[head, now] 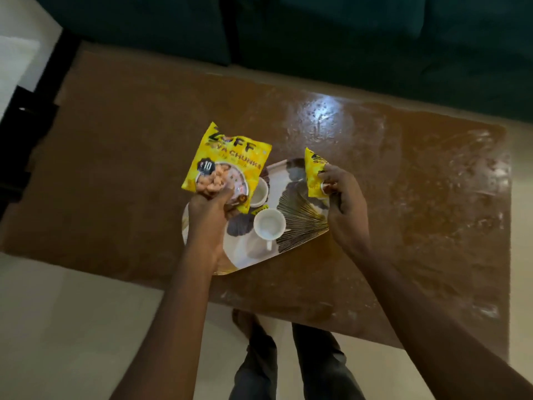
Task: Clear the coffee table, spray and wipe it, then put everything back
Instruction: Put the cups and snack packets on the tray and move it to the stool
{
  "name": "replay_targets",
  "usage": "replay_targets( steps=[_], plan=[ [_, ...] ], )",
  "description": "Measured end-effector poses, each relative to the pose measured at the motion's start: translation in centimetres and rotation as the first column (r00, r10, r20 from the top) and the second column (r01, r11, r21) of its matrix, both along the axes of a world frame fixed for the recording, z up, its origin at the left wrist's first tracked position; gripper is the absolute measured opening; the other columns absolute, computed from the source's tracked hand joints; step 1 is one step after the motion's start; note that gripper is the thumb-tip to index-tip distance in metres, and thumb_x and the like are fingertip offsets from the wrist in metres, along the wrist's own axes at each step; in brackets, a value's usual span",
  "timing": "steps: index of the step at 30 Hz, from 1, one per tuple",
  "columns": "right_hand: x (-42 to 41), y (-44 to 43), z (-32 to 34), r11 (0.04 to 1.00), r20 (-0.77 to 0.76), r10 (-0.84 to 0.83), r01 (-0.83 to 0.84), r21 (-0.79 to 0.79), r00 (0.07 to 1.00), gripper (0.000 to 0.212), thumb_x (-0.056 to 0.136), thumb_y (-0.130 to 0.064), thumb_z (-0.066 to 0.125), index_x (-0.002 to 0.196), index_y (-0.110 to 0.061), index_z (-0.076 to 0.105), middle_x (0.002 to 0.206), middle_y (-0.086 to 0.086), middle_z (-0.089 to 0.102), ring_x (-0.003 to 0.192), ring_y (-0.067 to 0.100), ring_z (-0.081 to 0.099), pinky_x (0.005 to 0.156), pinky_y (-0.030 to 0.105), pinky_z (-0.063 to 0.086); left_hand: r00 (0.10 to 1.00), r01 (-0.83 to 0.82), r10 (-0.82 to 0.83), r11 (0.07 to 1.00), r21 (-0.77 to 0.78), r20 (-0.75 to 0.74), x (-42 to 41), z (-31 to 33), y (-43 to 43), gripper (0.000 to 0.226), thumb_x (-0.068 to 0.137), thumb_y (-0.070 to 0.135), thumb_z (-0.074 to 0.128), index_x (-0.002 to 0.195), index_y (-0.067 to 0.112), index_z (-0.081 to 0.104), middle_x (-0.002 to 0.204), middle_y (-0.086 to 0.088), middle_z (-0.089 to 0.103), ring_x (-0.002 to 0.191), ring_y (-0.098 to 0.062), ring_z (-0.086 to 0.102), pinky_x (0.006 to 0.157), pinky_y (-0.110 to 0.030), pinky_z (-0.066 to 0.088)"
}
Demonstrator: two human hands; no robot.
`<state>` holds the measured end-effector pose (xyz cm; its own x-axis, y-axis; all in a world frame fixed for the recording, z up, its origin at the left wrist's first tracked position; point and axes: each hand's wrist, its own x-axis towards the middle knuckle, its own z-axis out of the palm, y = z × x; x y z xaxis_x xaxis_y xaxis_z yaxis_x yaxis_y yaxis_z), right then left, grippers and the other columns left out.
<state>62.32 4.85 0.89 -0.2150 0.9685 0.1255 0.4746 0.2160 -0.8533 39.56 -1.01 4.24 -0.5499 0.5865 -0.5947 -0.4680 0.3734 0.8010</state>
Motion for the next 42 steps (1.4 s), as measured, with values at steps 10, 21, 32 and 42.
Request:
replay_targets(
  steps=[10,21,32,42],
  plan=[
    [-1.2,0.0,-3.1,0.906,0.223,0.422,-0.400,-0.138,0.879,0.045,0.073,0.021,0.039,0.096,-0.016,0.052,0.123,0.003,0.054,0.100,0.021,0.063,0.080,0.043,0.055,0.878,-0.320,0.317,0.946,-0.051,0.358,1.4,-4.5,-6.4,0.024,0.098,0.006,0.059,0.121,0.005,0.057,0.100,-0.011,0.070,0.079,-0.016,0.072,0.071,-0.029,0.060],
    [-1.7,0.2,-5.2,0.936,0.564,0.351,-0.277,-0.215,0.748,0.056,0.102,-0.054,0.032,0.154,-0.036,0.024,0.164,-0.008,0.014,0.152,0.016,0.003,0.120,0.045,0.006,0.908,-0.189,0.294,0.923,-0.334,0.299,2.8,-5.5,-7.3,0.034,0.098,0.028,0.063,0.124,0.008,0.056,0.117,-0.018,0.067,0.083,-0.026,0.068,0.066,-0.036,0.062],
    [-1.5,0.6,-6.8,0.907,0.699,0.396,-0.370,-0.199,0.595,0.063,0.098,-0.061,0.022,0.156,-0.043,0.005,0.166,-0.009,0.000,0.152,0.016,-0.008,0.121,0.052,0.007,0.627,0.153,-0.621,0.691,-0.707,-0.471,-0.8,-3.3,-7.9,0.044,0.100,0.039,0.047,0.090,0.002,0.069,0.085,-0.016,0.072,0.075,-0.034,0.065,0.057,-0.033,0.044],
    [-1.3,0.7,-7.5,0.907,0.674,0.393,-0.385,-0.172,0.625,0.058,0.102,-0.058,0.020,0.156,-0.043,0.006,0.166,-0.011,0.000,0.152,0.013,-0.009,0.120,0.051,0.005,-0.023,0.276,-0.776,0.601,-0.750,-0.630,-0.7,-9.8,-7.5,0.073,0.100,0.053,0.042,0.160,0.018,0.018,0.167,-0.007,0.015,0.153,-0.029,0.018,0.114,-0.053,0.028]
  ],
)
